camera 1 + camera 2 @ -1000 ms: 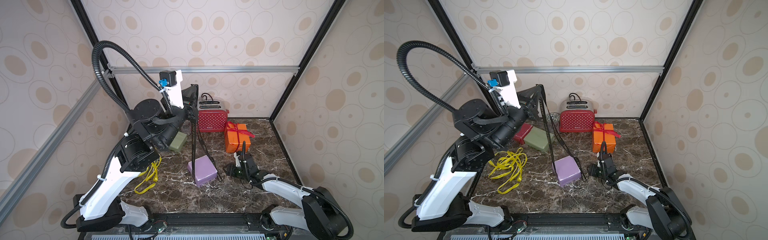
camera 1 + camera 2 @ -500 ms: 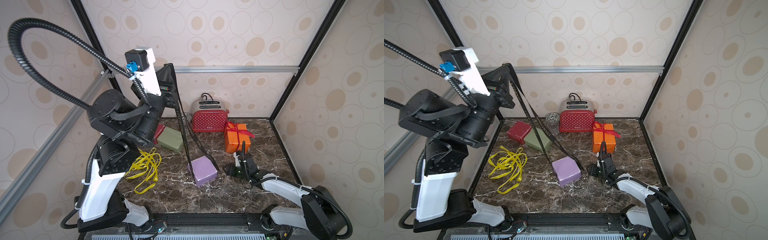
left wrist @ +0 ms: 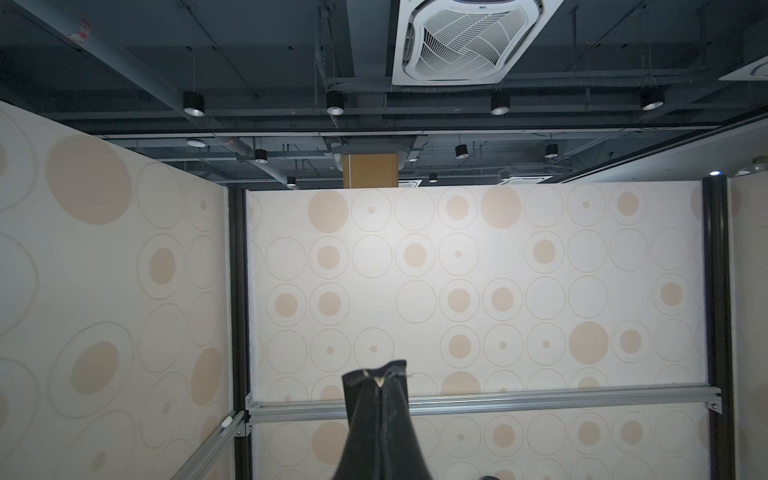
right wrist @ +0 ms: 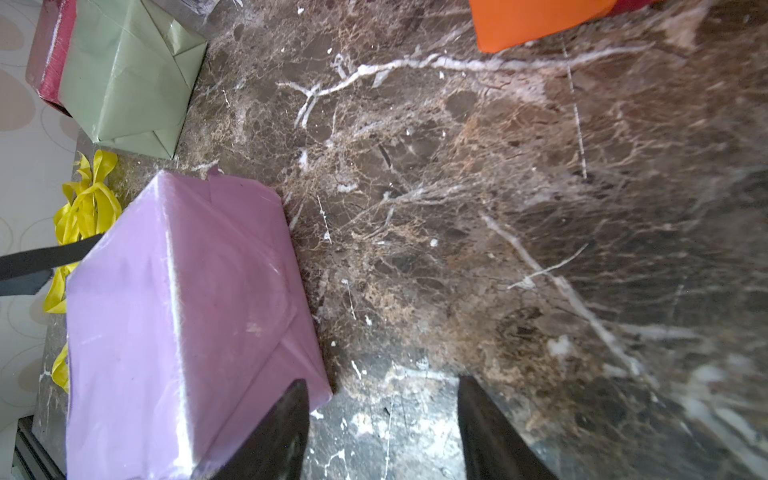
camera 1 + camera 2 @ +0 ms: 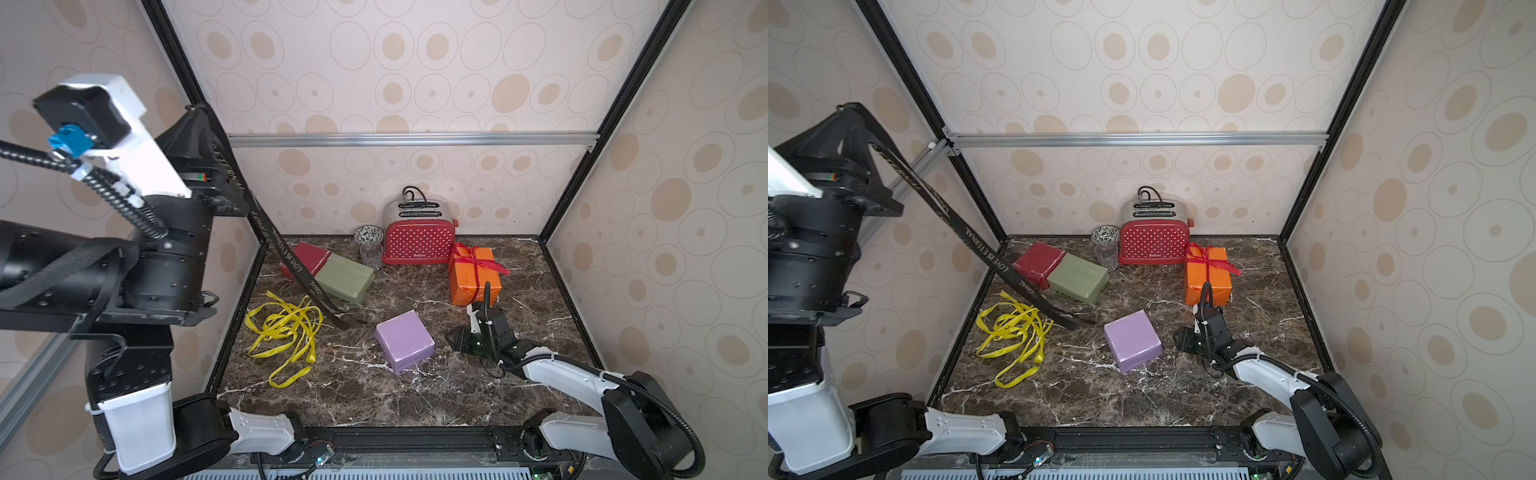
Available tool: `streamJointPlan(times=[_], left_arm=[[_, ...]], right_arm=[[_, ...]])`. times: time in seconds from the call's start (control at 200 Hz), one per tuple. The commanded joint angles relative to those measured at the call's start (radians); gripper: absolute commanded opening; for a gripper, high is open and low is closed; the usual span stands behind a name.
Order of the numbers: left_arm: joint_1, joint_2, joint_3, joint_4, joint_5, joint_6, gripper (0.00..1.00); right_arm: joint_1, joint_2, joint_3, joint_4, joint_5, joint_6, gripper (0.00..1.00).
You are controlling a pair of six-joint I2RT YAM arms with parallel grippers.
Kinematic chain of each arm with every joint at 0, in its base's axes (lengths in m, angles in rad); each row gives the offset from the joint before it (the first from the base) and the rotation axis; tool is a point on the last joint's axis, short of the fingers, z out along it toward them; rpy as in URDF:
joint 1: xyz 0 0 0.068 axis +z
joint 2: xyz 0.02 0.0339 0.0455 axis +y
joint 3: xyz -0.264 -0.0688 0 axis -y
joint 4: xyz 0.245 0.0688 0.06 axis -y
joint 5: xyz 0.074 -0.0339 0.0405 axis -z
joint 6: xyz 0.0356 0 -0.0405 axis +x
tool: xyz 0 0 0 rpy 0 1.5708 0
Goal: Untie the ribbon bows on the gift boxes
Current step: Pull the ribbon from the gift box, then place the ribbon at the center of the board.
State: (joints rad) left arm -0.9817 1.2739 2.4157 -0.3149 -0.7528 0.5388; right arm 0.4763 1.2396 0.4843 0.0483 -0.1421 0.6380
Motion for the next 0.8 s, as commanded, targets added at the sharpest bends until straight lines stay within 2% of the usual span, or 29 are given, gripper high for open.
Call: streamJointPlan(times=[0.0, 0.175, 0.311, 0.421, 0.636, 0.676, 0.797], left_arm=[[0.009, -0.006, -0.022, 0.048, -0.042, 0.103, 0.00], [0.005, -0.050, -0.139, 0.082, -0.097, 0.140, 0.00], [0.010, -0.095, -0.275, 0.148, -0.165, 0.213, 0.00], [0.035, -0.131, -0.359, 0.122, -0.189, 0.180, 0.00], [0.157, -0.142, -0.489, -0.023, -0.178, -0.002, 0.00], [0.205, -0.139, -0.502, -0.070, -0.161, -0.067, 0.00], [0.423, -0.157, -0.560, -0.239, -0.077, -0.315, 0.00]], right_arm=[[-0.001, -0.002, 0.012, 0.017, 0.001, -0.010, 0.59], [-0.001, 0.007, 0.011, 0.025, -0.004, -0.008, 0.59], [-0.002, 0.012, 0.012, 0.028, -0.013, -0.006, 0.59], [-0.002, 0.012, 0.010, 0.034, -0.017, -0.006, 0.59], [-0.002, 0.027, 0.013, 0.041, -0.035, -0.002, 0.59], [-0.001, 0.028, 0.013, 0.041, -0.037, -0.003, 0.59], [-0.001, 0.019, 0.013, 0.036, -0.036, -0.002, 0.59]])
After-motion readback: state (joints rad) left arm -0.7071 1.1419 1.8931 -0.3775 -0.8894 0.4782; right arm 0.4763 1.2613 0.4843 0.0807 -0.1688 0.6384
